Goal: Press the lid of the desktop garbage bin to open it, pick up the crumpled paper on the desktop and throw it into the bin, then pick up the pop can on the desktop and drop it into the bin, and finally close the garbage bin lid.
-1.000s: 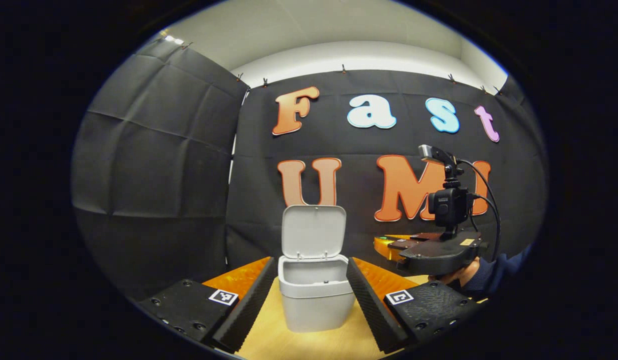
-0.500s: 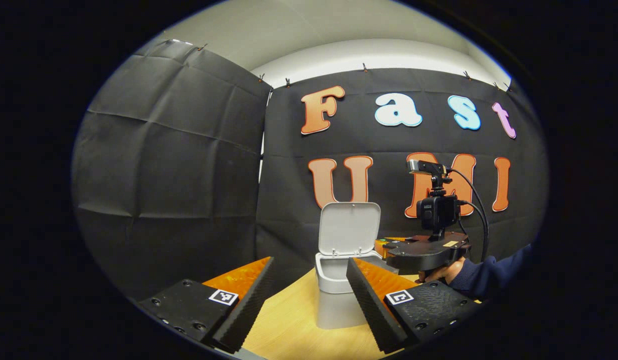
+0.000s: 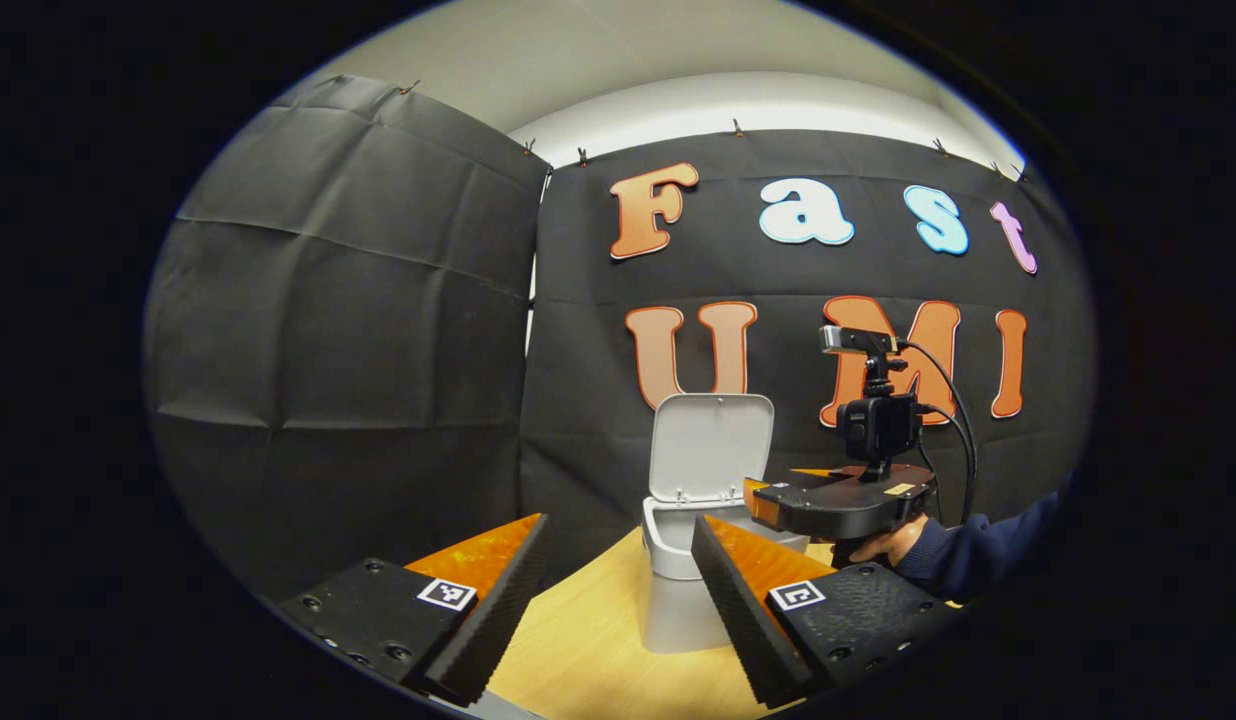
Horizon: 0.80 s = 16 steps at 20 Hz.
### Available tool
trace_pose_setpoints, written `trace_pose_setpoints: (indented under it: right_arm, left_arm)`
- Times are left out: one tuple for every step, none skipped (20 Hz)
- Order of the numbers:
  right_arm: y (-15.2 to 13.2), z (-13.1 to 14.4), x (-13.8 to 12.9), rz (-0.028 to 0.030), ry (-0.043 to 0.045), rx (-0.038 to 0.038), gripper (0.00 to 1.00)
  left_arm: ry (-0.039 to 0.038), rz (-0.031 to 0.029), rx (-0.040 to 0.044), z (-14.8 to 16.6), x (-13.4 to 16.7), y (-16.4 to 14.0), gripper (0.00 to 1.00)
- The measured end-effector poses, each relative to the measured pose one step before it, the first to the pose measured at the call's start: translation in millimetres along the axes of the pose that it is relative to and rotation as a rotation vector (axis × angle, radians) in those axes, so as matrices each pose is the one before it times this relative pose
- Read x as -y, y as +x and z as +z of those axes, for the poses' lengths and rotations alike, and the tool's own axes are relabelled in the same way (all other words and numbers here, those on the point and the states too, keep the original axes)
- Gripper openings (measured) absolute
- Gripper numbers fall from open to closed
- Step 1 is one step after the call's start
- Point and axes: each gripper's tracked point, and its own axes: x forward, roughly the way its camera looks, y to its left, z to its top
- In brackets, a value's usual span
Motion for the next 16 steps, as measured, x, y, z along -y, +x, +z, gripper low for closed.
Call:
trace_pose_setpoints:
  right_arm:
    - [-8.46,1.13,7.36,-0.00936,0.00077,0.00563,0.8]
    - [-9.51,2.55,10.62,-0.01432,0.00001,0.00919,0.83]
    - [-10.38,1.57,10.49,-0.0144,-0.00049,0.00663,0.85]
    - [-10.46,2.01,13.47,-0.01746,-0.00133,0.0071,0.87]
    - [-7.49,1.15,12.1,-0.01731,-0.0007,0.0059,0.87]
    - [-9.56,1.25,15.5,-0.02548,-0.00099,0.00295,0.88]
    - [-8.31,1.84,14.56,-0.02197,0.00626,0.00601,0.88]
    - [-8.64,0.59,14.92,-0.02378,0.00681,0.00324,0.88]
    - [-8.05,-0.44,13.05,-0.01984,0.00774,0.00022,0.88]
    - [-7.72,0.62,13.87,-0.02455,0.00255,0.00269,0.88]
    - [-6.74,-0.43,13.03,-0.02231,-0.00023,0.00067,0.88]
    - [-6.34,-0.85,13.18,-0.02235,-0.00203,-0.00014,0.88]
    - [-7.53,-1.4,12.62,-0.01835,0.00038,-0.00097,0.88]
    - [-6.23,-1.29,11.8,-0.01922,0.00031,-0.002,0.88]
    - [-7.18,-2.61,14.13,-0.02212,0.00141,-0.00318,0.88]
    - [-6.84,-1.01,11.94,-0.01734,0.00419,-0.00254,0.88]
  left_arm:
    - [-0.00284,-0.01888,-0.00859,-5.37,9.39,4.19,0.9]
    - [-0.00099,-0.02196,-0.00519,-2.62,9.55,2.18,0.9]
    - [0.00087,-0.02475,-0.00642,-4.37,12.0,2.79,0.89]
    - [0.00239,-0.02435,-0.0032,-1.53,11.38,2.5,0.89]
    - [-0.00058,-0.0264,-0.00327,-1.22,12.27,1.83,0.89]
    - [-0.00329,-0.02615,0.00033,0.82,11.5,2.64,0.89]
    - [-0.00172,-0.0258,-0.00367,-2.81,11.8,3.01,0.89]
    - [0.00028,-0.02262,-0.00201,-0.53,9.96,2.57,0.89]
    - [0.00028,-0.02346,-0.00304,-1.0,11.16,1.23,0.89]
    - [0.00084,-0.01917,-0.00302,-1.06,9.56,2.28,0.89]
    - [0.00026,-0.02202,-0.00345,-1.12,10.15,2.97,0.89]
    - [0.00038,-0.01761,-0.00082,-0.68,9.46,0.64,0.89]
    - [0.00097,-0.01984,-0.00242,0.02,8.7,1.68,0.89]
    - [0.00198,-0.01656,-0.00059,-0.59,9.07,1.88,0.89]
    - [0.00146,-0.01903,0.00102,-0.49,10.21,2.68,0.89]
    - [0.00069,-0.0157,0.00074,0.64,9.04,2.46,0.89]
